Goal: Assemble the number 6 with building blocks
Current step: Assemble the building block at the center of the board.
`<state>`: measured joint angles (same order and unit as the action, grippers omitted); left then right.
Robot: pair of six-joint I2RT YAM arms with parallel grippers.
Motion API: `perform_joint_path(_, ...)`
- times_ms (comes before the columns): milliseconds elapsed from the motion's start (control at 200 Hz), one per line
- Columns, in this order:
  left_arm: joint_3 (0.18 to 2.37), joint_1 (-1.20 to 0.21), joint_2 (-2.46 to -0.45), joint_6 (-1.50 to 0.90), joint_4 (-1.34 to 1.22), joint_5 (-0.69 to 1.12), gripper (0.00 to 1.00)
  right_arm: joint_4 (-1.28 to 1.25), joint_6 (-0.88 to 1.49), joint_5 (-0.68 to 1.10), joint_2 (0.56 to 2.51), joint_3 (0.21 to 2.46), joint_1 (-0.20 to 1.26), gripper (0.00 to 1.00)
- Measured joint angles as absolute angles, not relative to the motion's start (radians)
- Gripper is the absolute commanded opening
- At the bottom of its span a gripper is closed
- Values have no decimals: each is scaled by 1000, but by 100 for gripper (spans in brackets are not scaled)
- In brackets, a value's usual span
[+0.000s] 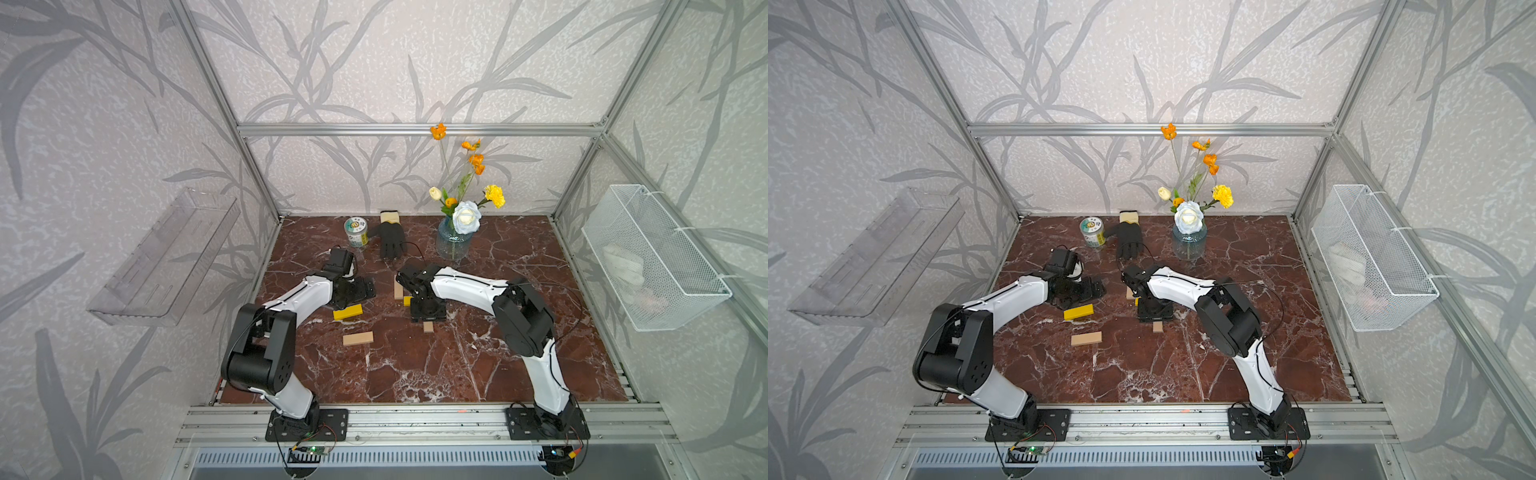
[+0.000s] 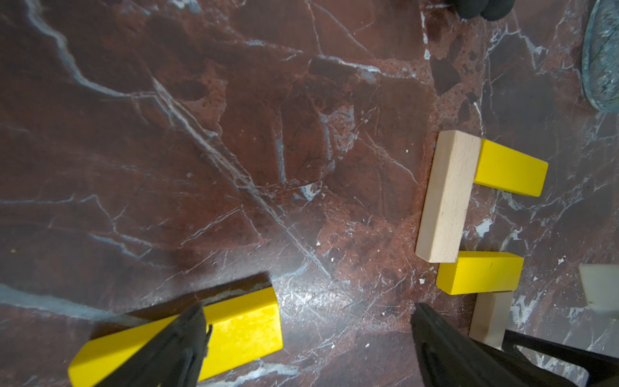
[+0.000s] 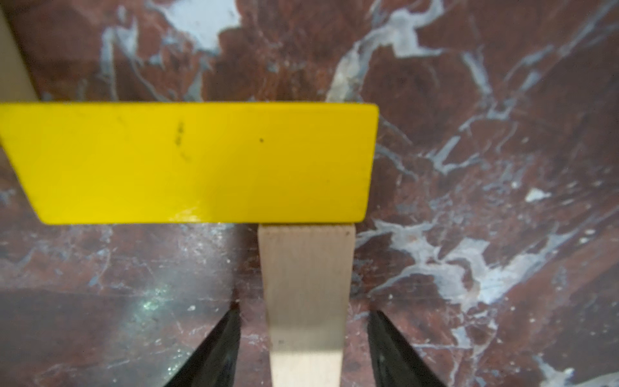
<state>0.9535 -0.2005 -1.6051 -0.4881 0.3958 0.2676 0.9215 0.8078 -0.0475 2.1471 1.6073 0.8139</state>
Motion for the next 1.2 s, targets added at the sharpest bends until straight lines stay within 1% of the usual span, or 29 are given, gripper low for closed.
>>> perform_joint_path(80, 953, -201, -1605, -490, 396, 267, 97, 925, 789, -44, 2146, 1608, 810, 85)
perform_joint_path(100, 953, -200, -1605, -491, 396, 267, 97, 927, 785, -44, 2145, 1608, 809, 90)
perform_joint_path(185, 953, -200, -1605, -500, 397, 263, 97, 947, 753, -44, 2134, 1608, 809, 100)
perform_joint_path(280, 953, -201, -1602, -538, 399, 255, 96, 966, 712, -51, 2083, 1597, 806, 100)
perform_joint_path(445, 953, -201, -1589, -688, 421, 232, 95, 1011, 668, -139, 1870, 1588, 792, 100)
perform_joint_path(560, 954, -201, -1589, -889, 428, 228, 94, 1005, 626, -183, 1727, 1593, 699, 100)
perform_joint_path(640, 954, -203, -1589, -1053, 423, 215, 93, 982, 602, -186, 1678, 1597, 607, 100)
perform_joint_path(720, 954, -212, -1589, -1217, 415, 183, 91, 960, 584, -181, 1668, 1604, 523, 100)
perform_joint_path(800, 959, -223, -1589, -1363, 425, 142, 90, 949, 565, -157, 1676, 1604, 474, 99)
perform_joint_path(995, 979, -278, -1589, -1623, 454, 54, 89, 931, 540, -64, 1703, 1601, 435, 99)
perform_joint_path(1200, 979, -325, -1597, -1797, 482, 8, 89, 912, 518, 12, 1749, 1601, 403, 98)
